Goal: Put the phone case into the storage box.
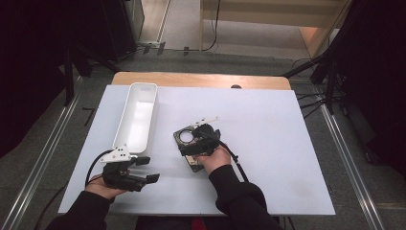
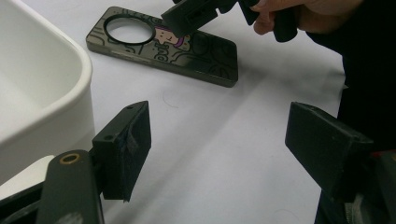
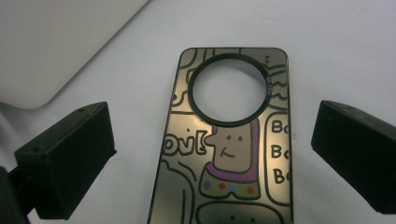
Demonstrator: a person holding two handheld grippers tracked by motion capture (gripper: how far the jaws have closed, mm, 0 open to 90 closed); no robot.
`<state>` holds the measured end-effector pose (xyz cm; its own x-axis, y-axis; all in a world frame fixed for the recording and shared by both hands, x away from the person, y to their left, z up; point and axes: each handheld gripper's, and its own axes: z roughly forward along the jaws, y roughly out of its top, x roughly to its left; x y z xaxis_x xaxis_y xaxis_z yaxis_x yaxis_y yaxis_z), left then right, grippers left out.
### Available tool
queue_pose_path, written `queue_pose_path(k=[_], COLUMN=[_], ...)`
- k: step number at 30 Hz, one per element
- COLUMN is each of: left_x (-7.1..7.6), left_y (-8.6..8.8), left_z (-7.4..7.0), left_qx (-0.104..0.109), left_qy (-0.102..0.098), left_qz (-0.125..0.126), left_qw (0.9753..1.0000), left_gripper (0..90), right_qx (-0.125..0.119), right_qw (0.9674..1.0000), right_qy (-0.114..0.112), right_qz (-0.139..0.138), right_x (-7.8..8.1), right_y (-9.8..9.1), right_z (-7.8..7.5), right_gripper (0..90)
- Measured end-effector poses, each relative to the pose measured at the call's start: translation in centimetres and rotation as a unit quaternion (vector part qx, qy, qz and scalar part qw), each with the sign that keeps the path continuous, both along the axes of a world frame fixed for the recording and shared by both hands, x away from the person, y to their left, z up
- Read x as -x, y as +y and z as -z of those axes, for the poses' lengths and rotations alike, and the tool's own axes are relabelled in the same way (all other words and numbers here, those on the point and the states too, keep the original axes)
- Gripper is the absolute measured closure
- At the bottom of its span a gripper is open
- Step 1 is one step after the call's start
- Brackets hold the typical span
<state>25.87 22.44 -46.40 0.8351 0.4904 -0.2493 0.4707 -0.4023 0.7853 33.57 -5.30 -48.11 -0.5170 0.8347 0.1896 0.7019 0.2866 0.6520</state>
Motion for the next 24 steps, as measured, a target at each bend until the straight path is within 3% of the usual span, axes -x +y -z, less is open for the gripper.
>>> queue_pose_path(k=[14, 24], left_x=[0.03, 0.03], left_y=[-0.03, -0.04], left_z=[0.0, 0.01], left_qx=[-0.003, -0.003], left_qy=[0.001, 0.002], left_qz=[0.002, 0.002], left_qw=[1.0, 1.0], left_gripper=[22.5, 22.5], right_qx=[0.013, 0.024], right_qw=[0.9998, 0.9992], right_qy=[0.011, 0.03], right_qz=[-0.004, -0.007], right_x=[-0.26, -0.38], right_y=[0.08, 0.19], right_z=[0.51, 0.9], right_gripper=[0.0, 0.0])
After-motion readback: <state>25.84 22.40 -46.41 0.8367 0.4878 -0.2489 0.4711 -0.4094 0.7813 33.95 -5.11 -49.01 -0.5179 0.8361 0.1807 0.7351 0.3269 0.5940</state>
